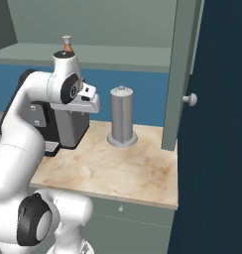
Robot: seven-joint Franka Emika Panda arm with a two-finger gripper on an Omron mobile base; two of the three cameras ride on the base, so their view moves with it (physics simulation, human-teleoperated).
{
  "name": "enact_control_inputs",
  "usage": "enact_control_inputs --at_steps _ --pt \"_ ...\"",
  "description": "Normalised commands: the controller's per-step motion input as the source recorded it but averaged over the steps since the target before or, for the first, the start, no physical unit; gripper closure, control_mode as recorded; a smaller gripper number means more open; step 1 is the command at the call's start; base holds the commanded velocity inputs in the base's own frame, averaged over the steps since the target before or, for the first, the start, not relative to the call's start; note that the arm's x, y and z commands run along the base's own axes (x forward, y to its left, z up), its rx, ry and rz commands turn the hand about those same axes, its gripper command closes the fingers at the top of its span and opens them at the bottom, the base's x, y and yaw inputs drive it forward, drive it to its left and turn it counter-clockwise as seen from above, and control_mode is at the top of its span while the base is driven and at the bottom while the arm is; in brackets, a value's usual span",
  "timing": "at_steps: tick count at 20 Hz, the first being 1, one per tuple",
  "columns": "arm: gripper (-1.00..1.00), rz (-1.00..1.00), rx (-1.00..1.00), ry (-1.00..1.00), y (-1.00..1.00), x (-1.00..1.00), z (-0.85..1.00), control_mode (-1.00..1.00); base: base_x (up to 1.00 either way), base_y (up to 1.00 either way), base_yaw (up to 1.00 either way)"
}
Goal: Retrieve the shaker from the cabinet and place it next the steak on a plate on the dining table.
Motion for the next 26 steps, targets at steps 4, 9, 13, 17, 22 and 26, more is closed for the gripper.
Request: enact_control_inputs --at_steps 4,9,13,17,22,26 --pt "-1.00 0.00 0.00 -0.06 0.00 -0.07 0.05 -1.00 0.00 0.00 0.00" --pt "-1.00 0.00 0.00 -0.21 0.04 -0.21 0.21 -1.00 0.00 0.00 0.00" --pt "-1.00 0.00 0.00 -0.29 0.21 -0.22 0.35 -1.00 0.00 0.00 0.00" --pt "-1.00 0.01 0.00 -0.24 0.39 -0.10 0.42 -1.00 0.00 0.00 0.00" --pt "-1.00 0.01 0.00 -0.18 0.38 0.00 0.54 -1.00 0.00 0.00 0.00" --pt "-1.00 0.04 0.00 -0.09 0.31 0.00 0.52 -1.00 0.00 0.00 0.00"
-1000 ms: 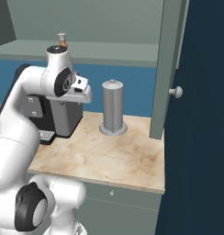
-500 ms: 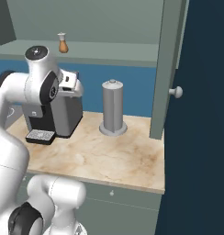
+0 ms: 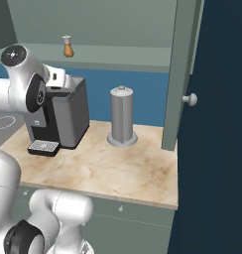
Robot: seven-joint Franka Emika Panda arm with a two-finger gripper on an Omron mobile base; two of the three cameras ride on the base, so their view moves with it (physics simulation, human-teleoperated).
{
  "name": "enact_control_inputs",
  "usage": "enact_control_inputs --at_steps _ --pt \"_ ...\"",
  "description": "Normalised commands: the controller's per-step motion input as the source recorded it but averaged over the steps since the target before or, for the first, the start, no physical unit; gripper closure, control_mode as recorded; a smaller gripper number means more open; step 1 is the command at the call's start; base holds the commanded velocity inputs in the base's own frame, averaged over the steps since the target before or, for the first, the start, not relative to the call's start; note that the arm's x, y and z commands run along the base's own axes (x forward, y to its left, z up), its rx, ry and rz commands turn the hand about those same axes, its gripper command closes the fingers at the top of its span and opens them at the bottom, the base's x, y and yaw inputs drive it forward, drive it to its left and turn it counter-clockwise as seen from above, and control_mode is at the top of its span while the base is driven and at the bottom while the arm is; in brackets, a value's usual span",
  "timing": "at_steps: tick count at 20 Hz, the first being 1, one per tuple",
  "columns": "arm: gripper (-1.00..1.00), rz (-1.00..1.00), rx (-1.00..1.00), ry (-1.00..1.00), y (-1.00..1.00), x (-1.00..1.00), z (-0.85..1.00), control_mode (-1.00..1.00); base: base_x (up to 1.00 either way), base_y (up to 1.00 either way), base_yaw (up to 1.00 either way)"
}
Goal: Retrieve the shaker from the cabinet and place it next the steak on a plate on the dining table.
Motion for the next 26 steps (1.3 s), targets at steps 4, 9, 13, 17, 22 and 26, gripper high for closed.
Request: enact_control_inputs --at_steps 4,9,13,17,22,26 --pt "-1.00 0.06 0.00 -0.02 0.22 0.00 0.52 -1.00 0.00 0.00 0.00" --pt "-1.00 0.05 0.00 0.00 0.18 0.03 0.46 -1.00 0.00 0.00 0.00" --pt "-1.00 0.06 0.01 -0.04 0.04 0.23 0.35 -1.00 0.00 0.00 0.00" --pt "-1.00 0.01 0.02 -0.12 0.01 0.30 0.20 -1.00 0.00 0.00 0.00" --pt "-1.00 0.00 0.00 -0.14 0.00 0.29 0.07 -1.00 0.00 0.00 0.00" --pt "-1.00 0.00 0.00 -0.09 0.00 0.21 0.09 -1.00 0.00 0.00 0.00"
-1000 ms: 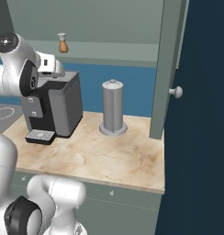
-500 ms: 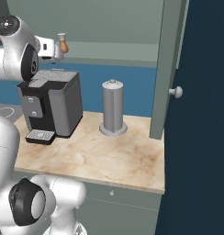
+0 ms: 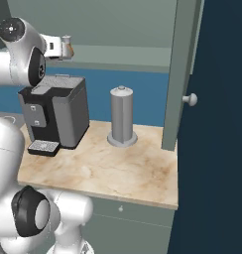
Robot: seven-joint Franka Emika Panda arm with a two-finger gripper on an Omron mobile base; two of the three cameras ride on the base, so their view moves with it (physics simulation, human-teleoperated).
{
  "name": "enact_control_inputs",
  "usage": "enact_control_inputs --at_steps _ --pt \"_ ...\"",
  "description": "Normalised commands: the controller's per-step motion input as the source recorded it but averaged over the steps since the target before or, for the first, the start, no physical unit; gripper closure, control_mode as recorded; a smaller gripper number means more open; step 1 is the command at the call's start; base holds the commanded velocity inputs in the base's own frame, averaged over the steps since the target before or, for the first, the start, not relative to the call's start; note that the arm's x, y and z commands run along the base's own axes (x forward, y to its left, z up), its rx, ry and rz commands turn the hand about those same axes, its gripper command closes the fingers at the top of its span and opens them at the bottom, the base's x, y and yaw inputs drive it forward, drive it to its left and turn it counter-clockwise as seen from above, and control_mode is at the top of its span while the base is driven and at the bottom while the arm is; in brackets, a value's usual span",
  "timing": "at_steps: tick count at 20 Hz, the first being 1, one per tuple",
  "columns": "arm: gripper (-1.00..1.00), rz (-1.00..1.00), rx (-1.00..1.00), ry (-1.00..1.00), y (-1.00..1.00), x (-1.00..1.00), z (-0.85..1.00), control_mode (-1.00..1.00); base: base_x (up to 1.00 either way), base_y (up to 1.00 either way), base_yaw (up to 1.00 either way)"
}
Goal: Retrieve the shaker from the cabinet and place it next the steak on a plate on the dining table.
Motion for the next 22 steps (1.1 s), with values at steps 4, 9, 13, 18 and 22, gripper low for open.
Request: enact_control_inputs --at_steps 4,9,13,18,22 --pt "-1.00 0.00 0.00 -0.02 0.00 0.18 0.16 -1.00 0.00 0.00 0.00" --pt "-1.00 0.00 0.00 0.00 0.00 0.25 0.20 -1.00 0.00 0.00 0.00" --pt "-1.00 -0.02 0.00 0.01 0.03 0.33 0.09 -1.00 0.00 0.00 0.00" --pt "-1.00 -0.02 0.00 0.02 0.02 0.42 0.00 -1.00 0.00 0.00 0.00" --pt "-1.00 -0.01 0.00 0.02 0.11 0.47 0.00 -1.00 0.00 0.00 0.00"
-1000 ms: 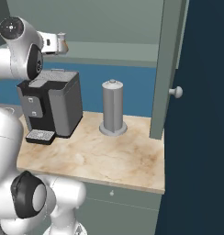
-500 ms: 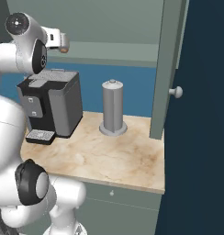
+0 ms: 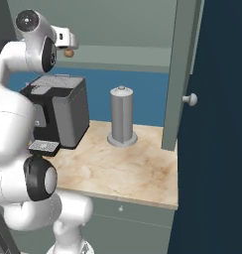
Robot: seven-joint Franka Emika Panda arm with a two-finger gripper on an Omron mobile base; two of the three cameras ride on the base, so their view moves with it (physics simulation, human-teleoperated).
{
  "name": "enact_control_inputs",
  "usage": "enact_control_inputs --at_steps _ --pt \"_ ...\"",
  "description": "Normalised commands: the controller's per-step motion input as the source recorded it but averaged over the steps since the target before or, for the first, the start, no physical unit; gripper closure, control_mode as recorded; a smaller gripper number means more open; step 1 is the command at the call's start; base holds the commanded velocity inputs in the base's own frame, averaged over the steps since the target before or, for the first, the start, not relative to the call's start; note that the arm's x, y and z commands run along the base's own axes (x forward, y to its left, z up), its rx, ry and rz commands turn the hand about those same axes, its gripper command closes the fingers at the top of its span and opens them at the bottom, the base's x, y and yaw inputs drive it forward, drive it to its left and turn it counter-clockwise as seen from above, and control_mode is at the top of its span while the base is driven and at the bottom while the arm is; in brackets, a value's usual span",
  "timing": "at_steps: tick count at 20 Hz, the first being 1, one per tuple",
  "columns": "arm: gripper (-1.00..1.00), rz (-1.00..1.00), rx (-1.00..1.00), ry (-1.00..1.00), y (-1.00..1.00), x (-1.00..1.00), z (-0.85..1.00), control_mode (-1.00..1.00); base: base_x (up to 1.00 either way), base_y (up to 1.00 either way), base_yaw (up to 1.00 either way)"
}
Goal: Retrieve the shaker from the cabinet and place it next the steak on a plate on the dining table.
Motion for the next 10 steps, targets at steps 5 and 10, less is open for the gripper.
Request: enact_control_inputs --at_steps 5,10 --pt "-1.00 0.00 0.00 0.00 0.12 0.52 0.00 -1.00 0.00 0.00 0.00" --pt "-1.00 0.00 0.00 0.00 0.07 0.48 0.00 -1.00 0.00 0.00 0.00"
